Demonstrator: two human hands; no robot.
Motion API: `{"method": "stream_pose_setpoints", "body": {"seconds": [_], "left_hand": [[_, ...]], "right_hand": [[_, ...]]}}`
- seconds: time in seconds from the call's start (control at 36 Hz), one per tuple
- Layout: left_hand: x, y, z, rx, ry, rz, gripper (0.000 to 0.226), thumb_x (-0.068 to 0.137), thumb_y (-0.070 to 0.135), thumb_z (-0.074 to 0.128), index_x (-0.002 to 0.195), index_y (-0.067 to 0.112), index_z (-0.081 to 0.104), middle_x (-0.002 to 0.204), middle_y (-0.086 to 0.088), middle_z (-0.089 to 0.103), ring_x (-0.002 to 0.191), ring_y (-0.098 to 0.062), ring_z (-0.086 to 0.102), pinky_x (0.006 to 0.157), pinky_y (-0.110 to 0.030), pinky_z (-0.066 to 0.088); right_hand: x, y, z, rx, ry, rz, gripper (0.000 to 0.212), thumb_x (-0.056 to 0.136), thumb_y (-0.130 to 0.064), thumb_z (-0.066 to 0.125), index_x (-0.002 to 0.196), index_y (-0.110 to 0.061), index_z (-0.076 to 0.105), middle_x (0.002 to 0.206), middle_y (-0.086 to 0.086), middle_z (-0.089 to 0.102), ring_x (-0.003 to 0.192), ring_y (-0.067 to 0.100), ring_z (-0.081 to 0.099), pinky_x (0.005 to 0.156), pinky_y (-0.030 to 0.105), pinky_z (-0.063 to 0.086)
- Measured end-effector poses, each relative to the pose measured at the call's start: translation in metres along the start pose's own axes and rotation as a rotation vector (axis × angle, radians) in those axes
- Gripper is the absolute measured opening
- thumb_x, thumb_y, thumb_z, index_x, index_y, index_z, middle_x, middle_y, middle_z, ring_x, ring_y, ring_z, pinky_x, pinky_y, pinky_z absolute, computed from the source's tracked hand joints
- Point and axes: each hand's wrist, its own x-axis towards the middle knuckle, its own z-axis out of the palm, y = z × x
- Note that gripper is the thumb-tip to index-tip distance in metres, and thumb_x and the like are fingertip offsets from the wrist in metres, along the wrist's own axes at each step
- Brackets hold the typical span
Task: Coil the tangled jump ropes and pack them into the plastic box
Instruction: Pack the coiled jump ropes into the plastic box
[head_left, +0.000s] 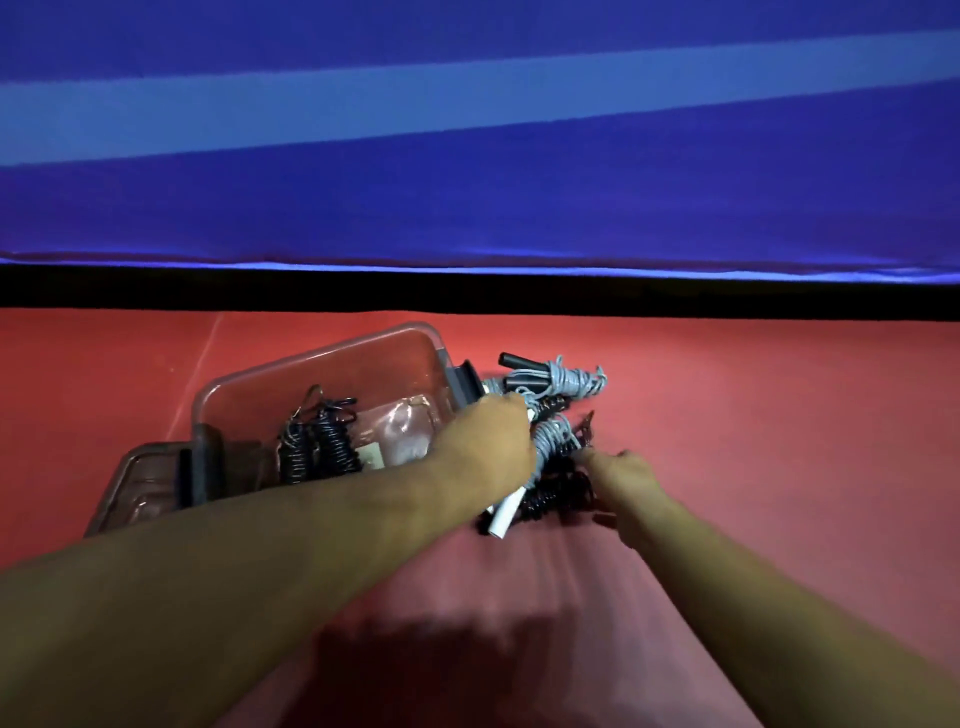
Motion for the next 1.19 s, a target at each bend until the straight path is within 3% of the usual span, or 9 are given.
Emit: {"method": "stream_pose_setpoints", "body": {"seconds": [0.17, 0.39, 0.61, 0.72, 0.81, 0.89, 0.97, 1.08, 1.19], "left_hand": [[0.013, 0.021, 0.039, 0.246, -0.193, -0.048, 0.043, 0.095, 0.021, 0.055, 0.130, -0.001, 0.046, 0.133, -0.020, 0.051, 0.123, -0.036, 0.054, 0.095, -0.038, 0.046], [0.018, 0.004, 0.065, 0.259, -0.156, -0.047, 0.046, 0.099, 0.033, 0.056, 0.130, 0.000, 0.049, 0.132, -0.018, 0.051, 0.123, -0.033, 0.048, 0.104, -0.037, 0.036], [0.023, -0.005, 0.072, -0.049, -0.151, -0.153, 0.047, 0.087, 0.035, 0.070, 0.124, 0.010, 0.055, 0.126, -0.016, 0.051, 0.109, -0.033, 0.060, 0.090, -0.036, 0.047], [0.019, -0.005, 0.069, -0.275, -0.231, -0.165, 0.055, 0.088, 0.026, 0.072, 0.138, 0.015, 0.052, 0.131, -0.011, 0.059, 0.121, -0.025, 0.057, 0.102, -0.035, 0.045], [0.012, 0.005, 0.071, -0.387, -0.284, -0.175, 0.041, 0.085, 0.029, 0.072, 0.122, 0.016, 0.060, 0.115, -0.009, 0.069, 0.108, -0.026, 0.064, 0.095, -0.038, 0.050], [0.003, 0.012, 0.073, -0.667, -0.297, -0.210, 0.031, 0.073, 0.036, 0.070, 0.100, 0.023, 0.064, 0.104, -0.008, 0.073, 0.102, -0.028, 0.068, 0.097, -0.046, 0.052], [-0.010, 0.025, 0.047, -0.990, -0.257, -0.171, 0.019, 0.092, 0.002, 0.063, 0.097, 0.021, 0.062, 0.103, -0.010, 0.069, 0.102, -0.027, 0.065, 0.102, -0.042, 0.049], [-0.031, 0.017, -0.008, -1.280, -0.187, -0.039, 0.023, 0.094, -0.007, 0.053, 0.107, 0.011, 0.063, 0.101, -0.009, 0.069, 0.097, -0.023, 0.065, 0.095, -0.037, 0.052], [-0.055, -0.028, -0.063, -1.331, -0.063, -0.048, 0.040, 0.075, 0.006, 0.064, 0.115, 0.002, 0.060, 0.103, -0.012, 0.072, 0.090, -0.019, 0.070, 0.083, -0.028, 0.058]], "right_hand": [[0.045, 0.050, 0.020, 0.220, 0.117, 0.103, 0.035, 0.050, -0.037, 0.068, 0.069, -0.007, 0.067, 0.073, 0.016, 0.071, 0.069, 0.038, 0.070, 0.067, 0.056, 0.059], [0.015, 0.045, 0.031, 0.855, 0.179, 0.116, 0.028, 0.081, 0.001, 0.068, 0.070, -0.012, 0.045, 0.054, 0.006, 0.045, 0.035, 0.012, 0.041, 0.034, 0.019, 0.034], [0.014, 0.061, 0.037, 0.733, -0.031, 0.226, 0.035, 0.085, -0.010, 0.072, 0.114, 0.001, 0.057, 0.085, 0.015, 0.066, 0.060, 0.023, 0.060, 0.047, 0.025, 0.047], [0.010, 0.067, 0.025, 0.727, -0.089, 0.205, 0.025, 0.088, -0.011, 0.070, 0.106, -0.007, 0.054, 0.061, 0.006, 0.052, 0.039, 0.012, 0.044, 0.037, 0.019, 0.032], [-0.001, 0.063, 0.012, 0.822, -0.154, 0.175, 0.021, 0.092, -0.008, 0.063, 0.112, -0.001, 0.060, 0.068, 0.012, 0.063, 0.040, 0.015, 0.058, 0.036, 0.020, 0.043], [-0.012, 0.056, -0.005, 0.859, -0.211, 0.086, 0.030, 0.087, -0.012, 0.065, 0.113, 0.001, 0.061, 0.075, 0.014, 0.069, 0.059, 0.023, 0.067, 0.054, 0.034, 0.058], [-0.023, 0.036, -0.022, 0.831, -0.218, -0.075, 0.048, 0.073, -0.020, 0.070, 0.116, 0.001, 0.062, 0.080, 0.012, 0.071, 0.071, 0.026, 0.064, 0.074, 0.041, 0.055], [-0.047, -0.014, -0.023, 0.722, -0.285, -0.301, 0.007, 0.091, -0.016, 0.063, 0.094, -0.009, 0.063, 0.075, 0.005, 0.068, 0.064, 0.019, 0.059, 0.059, 0.028, 0.051], [-0.076, -0.060, 0.003, 0.633, -0.476, -0.367, 0.004, 0.095, -0.012, 0.059, 0.094, -0.010, 0.062, 0.078, 0.009, 0.067, 0.060, 0.019, 0.062, 0.056, 0.028, 0.052]]}}
